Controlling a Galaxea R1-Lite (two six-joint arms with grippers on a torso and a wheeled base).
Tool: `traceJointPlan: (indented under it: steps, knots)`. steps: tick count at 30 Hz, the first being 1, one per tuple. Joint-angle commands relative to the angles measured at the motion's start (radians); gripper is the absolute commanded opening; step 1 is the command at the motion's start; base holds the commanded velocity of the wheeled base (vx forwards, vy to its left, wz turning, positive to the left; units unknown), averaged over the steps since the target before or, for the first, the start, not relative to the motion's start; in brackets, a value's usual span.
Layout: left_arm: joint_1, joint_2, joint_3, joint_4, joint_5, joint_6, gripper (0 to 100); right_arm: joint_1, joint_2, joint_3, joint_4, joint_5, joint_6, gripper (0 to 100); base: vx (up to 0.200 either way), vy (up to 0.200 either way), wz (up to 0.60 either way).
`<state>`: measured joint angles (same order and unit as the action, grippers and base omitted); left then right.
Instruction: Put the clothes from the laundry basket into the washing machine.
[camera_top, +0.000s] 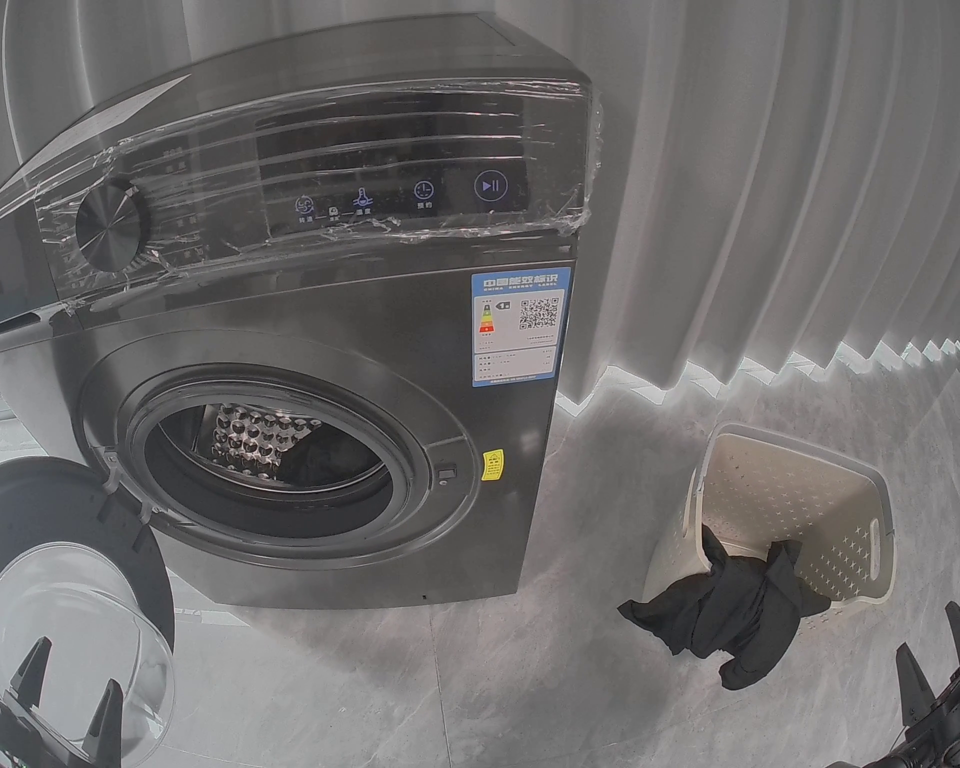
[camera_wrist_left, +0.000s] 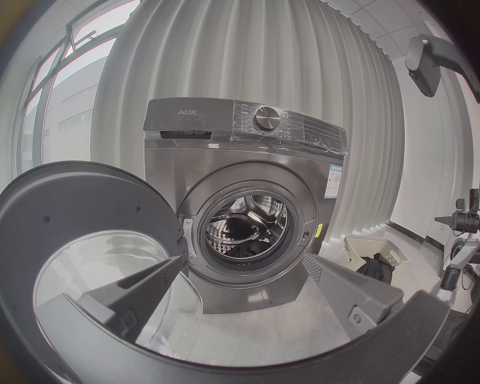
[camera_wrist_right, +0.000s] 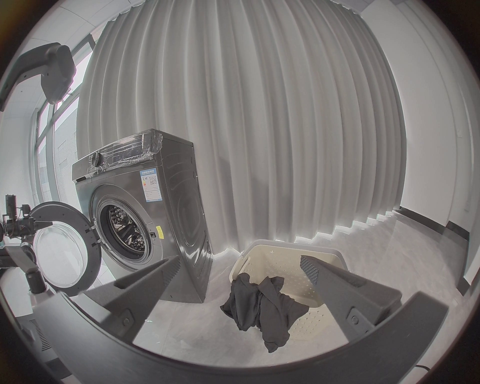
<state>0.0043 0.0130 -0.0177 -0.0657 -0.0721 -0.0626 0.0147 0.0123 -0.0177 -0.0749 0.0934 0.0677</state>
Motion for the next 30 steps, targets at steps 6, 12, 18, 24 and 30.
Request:
traceJointPlan:
  steps: [6, 12, 18, 24, 30]
  knots:
    - [0.0, -0.01, 0.016, 0.0, -0.003, -0.013, 100, -0.001, -0.005, 0.018, 0.0, 0.0, 0.021, 100, 0.0, 0.0, -0.6]
    - [0.0, -0.01, 0.016, 0.0, -0.005, -0.016, 100, -0.001, -0.005, 0.018, 0.0, 0.0, 0.024, 100, 0.0, 0.0, -0.6]
    - [0.0, -0.01, 0.016, 0.0, -0.006, -0.019, 100, 0.001, -0.005, 0.018, 0.0, 0.0, 0.026, 100, 0.0, 0.0, 0.0]
    - [0.0, -0.01, 0.016, 0.0, -0.006, -0.017, 100, 0.001, -0.005, 0.018, 0.0, 0.002, 0.026, 100, 0.0, 0.0, 0.0]
    - [0.0, -0.01, 0.016, 0.0, -0.006, -0.017, 100, -0.001, -0.005, 0.018, 0.0, 0.005, 0.032, 100, 0.0, 0.0, -0.6]
